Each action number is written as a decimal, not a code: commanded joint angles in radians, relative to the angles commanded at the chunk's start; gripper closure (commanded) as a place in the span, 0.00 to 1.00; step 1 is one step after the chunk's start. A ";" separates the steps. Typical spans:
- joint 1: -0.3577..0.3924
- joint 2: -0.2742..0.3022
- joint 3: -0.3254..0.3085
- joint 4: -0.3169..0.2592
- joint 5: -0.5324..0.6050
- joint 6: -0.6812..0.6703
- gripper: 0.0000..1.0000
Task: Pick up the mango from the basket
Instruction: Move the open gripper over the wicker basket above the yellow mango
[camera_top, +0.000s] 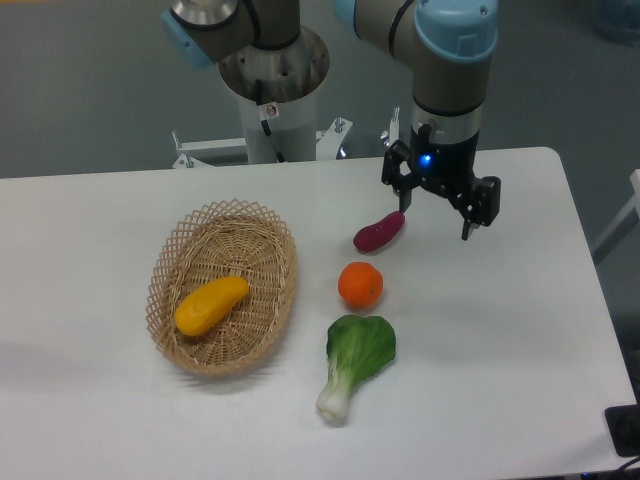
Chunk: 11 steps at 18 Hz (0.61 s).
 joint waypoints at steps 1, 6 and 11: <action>-0.002 0.000 0.005 -0.002 0.000 -0.005 0.00; -0.009 0.038 -0.037 -0.002 -0.020 -0.024 0.00; -0.028 0.104 -0.107 0.018 -0.073 -0.181 0.00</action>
